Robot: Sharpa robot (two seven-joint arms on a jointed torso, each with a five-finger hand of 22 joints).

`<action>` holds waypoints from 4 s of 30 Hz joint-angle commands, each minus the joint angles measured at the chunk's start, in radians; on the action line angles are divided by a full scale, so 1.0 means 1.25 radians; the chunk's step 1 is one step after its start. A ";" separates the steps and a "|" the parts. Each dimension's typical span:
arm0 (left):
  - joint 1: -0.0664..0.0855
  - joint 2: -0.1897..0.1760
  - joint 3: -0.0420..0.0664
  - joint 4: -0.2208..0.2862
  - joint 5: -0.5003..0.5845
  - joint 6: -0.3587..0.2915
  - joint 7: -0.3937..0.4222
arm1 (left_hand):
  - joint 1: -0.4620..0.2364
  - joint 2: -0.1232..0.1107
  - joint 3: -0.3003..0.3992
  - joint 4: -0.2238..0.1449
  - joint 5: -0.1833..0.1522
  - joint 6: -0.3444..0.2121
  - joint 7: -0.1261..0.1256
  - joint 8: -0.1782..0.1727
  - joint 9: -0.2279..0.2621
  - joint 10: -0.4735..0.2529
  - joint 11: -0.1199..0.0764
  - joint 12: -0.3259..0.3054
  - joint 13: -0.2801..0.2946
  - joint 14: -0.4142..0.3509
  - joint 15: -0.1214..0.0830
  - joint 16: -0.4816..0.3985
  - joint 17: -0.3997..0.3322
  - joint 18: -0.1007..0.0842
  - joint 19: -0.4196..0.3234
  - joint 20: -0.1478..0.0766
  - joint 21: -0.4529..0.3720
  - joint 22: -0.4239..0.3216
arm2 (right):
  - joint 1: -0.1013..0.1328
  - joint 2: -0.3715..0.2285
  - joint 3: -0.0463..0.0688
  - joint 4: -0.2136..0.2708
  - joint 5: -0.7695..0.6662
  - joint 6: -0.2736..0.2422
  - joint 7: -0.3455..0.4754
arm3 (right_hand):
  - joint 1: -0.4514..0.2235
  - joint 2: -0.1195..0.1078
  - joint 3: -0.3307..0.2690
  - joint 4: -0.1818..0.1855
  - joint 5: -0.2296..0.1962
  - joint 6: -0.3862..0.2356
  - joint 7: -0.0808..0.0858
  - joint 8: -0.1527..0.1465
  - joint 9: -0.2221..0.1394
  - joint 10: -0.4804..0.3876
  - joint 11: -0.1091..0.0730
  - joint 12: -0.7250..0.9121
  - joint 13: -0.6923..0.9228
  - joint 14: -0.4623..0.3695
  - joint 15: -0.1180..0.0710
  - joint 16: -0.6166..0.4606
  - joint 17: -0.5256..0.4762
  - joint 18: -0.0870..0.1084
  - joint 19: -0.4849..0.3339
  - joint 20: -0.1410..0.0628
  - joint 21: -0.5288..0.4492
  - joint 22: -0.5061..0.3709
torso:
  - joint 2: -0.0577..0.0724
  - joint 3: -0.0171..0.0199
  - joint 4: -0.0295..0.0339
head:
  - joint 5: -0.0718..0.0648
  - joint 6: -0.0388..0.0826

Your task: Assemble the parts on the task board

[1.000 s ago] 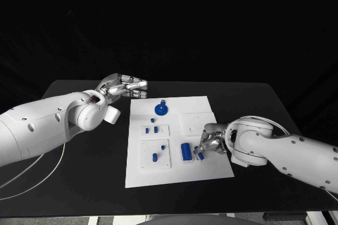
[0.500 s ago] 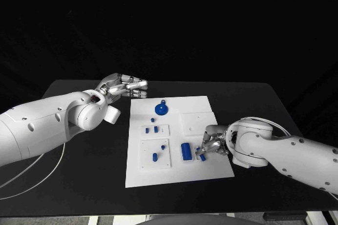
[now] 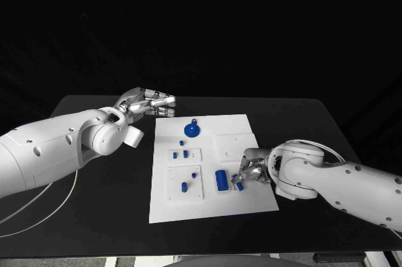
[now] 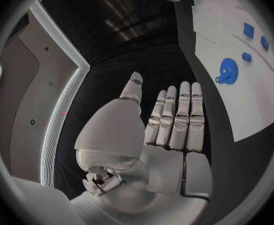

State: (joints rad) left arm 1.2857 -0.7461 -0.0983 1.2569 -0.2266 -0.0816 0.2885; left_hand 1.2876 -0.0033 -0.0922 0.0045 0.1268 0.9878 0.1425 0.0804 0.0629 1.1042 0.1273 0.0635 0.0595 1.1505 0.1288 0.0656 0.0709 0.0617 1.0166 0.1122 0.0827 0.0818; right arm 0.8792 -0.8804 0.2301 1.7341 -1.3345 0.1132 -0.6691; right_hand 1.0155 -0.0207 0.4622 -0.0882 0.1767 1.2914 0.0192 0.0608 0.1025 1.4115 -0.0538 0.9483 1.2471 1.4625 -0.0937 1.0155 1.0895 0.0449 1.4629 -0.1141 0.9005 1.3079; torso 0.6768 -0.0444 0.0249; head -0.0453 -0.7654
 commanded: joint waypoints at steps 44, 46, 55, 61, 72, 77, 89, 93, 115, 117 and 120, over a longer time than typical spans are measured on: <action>0.000 0.001 0.000 0.000 -0.001 0.010 0.004 | -0.003 0.007 -0.005 0.004 -0.004 0.000 0.003 0.001 0.000 0.002 0.002 -0.002 0.000 -0.006 0.000 -0.003 0.000 -0.012 0.003 0.001 0.002 -0.001 | 0.000 0.009 0.000 -0.017 0.011 0.025 0.001 | -0.017 -0.066 -0.044 0.125 -0.103 0.011 -0.001 0.003 -0.010 0.003 -0.003 -0.005 0.000 -0.001 -0.006 0.000 0.000 -0.012 0.006 -0.008 -0.003 0.092 | 0.000 -0.0003 0.0001 | 0.001 -0.002; 0.000 0.001 0.000 0.000 -0.001 0.010 0.004 | -0.003 0.007 -0.005 0.004 -0.004 0.000 0.003 0.001 0.000 0.002 0.002 -0.002 0.000 -0.006 0.000 -0.003 0.000 -0.012 0.003 0.001 0.002 -0.001 | 0.000 0.009 0.000 -0.016 0.011 0.024 0.002 | -0.011 -0.074 -0.055 0.147 -0.103 0.014 0.000 0.003 -0.012 0.004 -0.003 -0.007 0.000 -0.001 -0.007 0.000 0.002 -0.012 0.006 -0.009 -0.003 0.092 | 0.000 -0.0002 -0.0001 | 0.001 -0.002; 0.000 0.001 0.000 0.000 -0.001 0.010 0.004 | -0.003 0.007 -0.005 0.004 -0.004 0.000 0.003 0.001 0.000 0.002 0.002 -0.002 0.000 -0.006 0.000 -0.003 0.000 -0.012 0.003 0.001 0.002 -0.001 | 0.000 0.007 0.000 -0.010 0.011 0.023 0.003 | 0.014 -0.071 -0.075 0.173 -0.103 0.015 0.000 0.003 -0.017 0.006 -0.004 -0.010 0.004 0.000 -0.007 -0.003 0.006 -0.014 0.006 -0.010 -0.002 0.092 | 0.000 0.0000 -0.0002 | 0.001 -0.002; 0.000 0.001 0.000 0.000 -0.001 0.010 0.004 | -0.003 0.007 -0.005 0.004 -0.004 0.000 0.003 0.001 0.000 0.002 0.002 -0.002 0.000 -0.006 0.000 -0.003 0.000 -0.012 0.003 0.001 0.002 -0.001 | -0.001 0.003 0.000 -0.009 0.011 0.021 0.007 | 0.028 -0.070 -0.069 0.157 -0.102 0.013 -0.001 0.003 -0.017 0.006 -0.004 -0.010 0.005 0.000 -0.006 -0.004 0.005 -0.013 0.005 -0.009 -0.004 0.091 | 0.000 -0.0003 0.0003 | 0.002 -0.002; 0.000 0.000 0.000 0.000 -0.001 0.010 0.004 | -0.003 0.007 -0.005 0.004 -0.004 0.000 0.003 0.001 0.000 0.002 0.002 -0.002 0.000 -0.006 0.000 -0.003 0.000 -0.012 0.003 0.001 0.002 -0.001 | -0.001 -0.008 0.000 -0.019 0.012 -0.001 0.019 | 0.054 -0.064 -0.088 0.092 -0.102 0.008 0.000 0.002 -0.015 0.003 -0.002 -0.016 0.001 0.000 -0.005 -0.008 0.003 -0.012 0.005 -0.007 -0.008 0.091 | 0.000 -0.0002 -0.0001 | 0.001 -0.001; 0.000 0.000 0.000 -0.001 -0.001 0.007 0.006 | -0.003 0.007 -0.005 0.004 -0.004 0.000 0.003 0.001 0.000 0.002 0.002 -0.002 0.000 -0.006 0.000 -0.003 0.000 -0.012 0.003 0.001 0.002 -0.001 | -0.001 -0.018 0.010 -0.025 0.043 -0.056 0.043 | 0.025 -0.111 -0.098 0.151 -0.103 -0.063 0.025 0.001 -0.026 0.002 0.014 -0.012 0.005 0.000 0.002 -0.011 0.002 -0.011 0.004 -0.004 -0.012 0.090 | -0.001 0.0002 -0.0006 | 0.000 0.006; 0.002 0.005 0.001 -0.025 0.039 -0.037 0.022 | 0.004 0.008 -0.004 -0.001 0.002 0.004 0.001 0.003 0.000 0.007 0.000 -0.002 0.000 -0.006 -0.001 -0.003 0.000 -0.013 0.002 0.001 0.001 -0.001 | 0.044 -0.008 0.055 -0.147 0.261 -0.185 0.307 | 0.107 -0.077 -0.175 0.184 -0.061 -0.098 0.037 0.002 -0.021 -0.040 0.024 -0.109 -0.055 -0.024 0.007 -0.121 -0.075 0.006 -0.030 0.007 -0.187 0.044 | -0.018 -0.0042 -0.0028 | -0.006 0.062; 0.004 0.011 0.001 -0.044 0.055 -0.054 0.028 | 0.009 0.010 -0.003 -0.004 0.007 0.007 -0.002 0.003 0.000 0.010 -0.001 -0.002 0.000 -0.011 0.000 -0.004 -0.001 -0.013 0.001 0.002 0.001 -0.001 | 0.069 0.024 0.057 -0.247 0.380 -0.225 0.438 | 0.131 -0.017 -0.258 0.098 0.010 -0.112 0.040 0.001 -0.023 -0.084 0.025 -0.260 -0.182 -0.026 0.007 -0.242 -0.148 0.009 -0.054 0.008 -0.439 -0.062 | -0.029 -0.0053 -0.0008 | -0.004 0.075; 0.012 0.112 0.001 -0.214 0.135 -0.097 0.060 | 0.032 0.029 -0.003 -0.034 0.013 -0.007 -0.030 -0.012 -0.001 -0.060 -0.015 -0.004 -0.001 -0.129 -0.001 -0.005 -0.008 0.058 -0.094 0.087 -0.007 -0.007 | 0.107 0.218 0.061 -0.658 0.727 -0.180 0.751 | 0.159 0.052 -0.298 -0.011 0.083 -0.224 0.080 0.001 -0.033 -0.300 0.155 -0.712 -0.952 -0.316 0.182 -0.763 -0.823 0.059 -0.422 0.229 -0.653 -0.984 | -0.054 -0.0038 0.0071 | 0.015 0.164; 0.011 0.109 0.000 -0.210 0.108 -0.093 0.039 | -0.288 0.003 0.074 -0.004 -0.101 -0.790 -0.114 -0.064 -0.050 -0.310 -0.102 -0.051 -0.048 -0.920 -0.103 -0.052 -0.057 -0.049 -0.813 -0.090 -0.066 -0.065 | 0.107 0.215 0.060 -0.655 0.681 -0.207 0.693 | -0.132 0.017 -0.370 0.071 -0.141 -0.464 -0.015 -0.049 -0.082 -0.546 0.043 -0.759 -0.998 -0.571 0.075 -0.812 -0.872 -0.036 -1.170 0.091 -0.720 -1.046 | -0.055 -0.0052 0.0052 | 0.014 0.156; 0.007 0.106 0.002 -0.200 0.109 -0.103 0.043 | -0.350 0.003 0.074 -0.004 -0.101 -0.790 -0.114 -0.064 -0.050 -0.883 -0.102 -0.051 -0.048 -0.920 -0.103 -0.052 -0.057 -0.049 -0.813 -0.090 -0.066 -0.065 | 0.108 0.213 0.056 -0.646 0.688 -0.216 0.698 | -0.192 0.017 -0.370 0.071 -0.141 -1.033 -0.015 -0.049 -0.082 -1.129 0.043 -0.759 -0.998 -1.170 0.075 -0.812 -0.872 -0.036 -1.170 0.091 -0.720 -1.046 | -0.060 -0.0014 0.0029 | 0.016 0.154</action>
State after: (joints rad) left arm 1.2945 -0.6147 -0.0978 0.9998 -0.0907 -0.1998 0.3367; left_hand 1.1414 0.0217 -0.0545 -0.0217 0.0809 0.5565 0.0600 0.0374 0.0348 0.7209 0.0618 0.0337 0.0327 0.5625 0.0726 0.0336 0.0347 0.0785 0.5100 0.1256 0.0426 0.0413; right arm 1.0130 -0.6134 0.2992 0.9216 -0.4783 -0.1481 0.2004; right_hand 1.0409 0.0275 0.0467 -0.0587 0.1578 0.6718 0.0699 0.0345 0.0347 0.7637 0.0789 0.0329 0.0322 0.8256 0.0772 0.0344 0.0338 0.0675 0.5258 0.0970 0.0487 0.0381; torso 0.6068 -0.0497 0.0314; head -0.0274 -0.5700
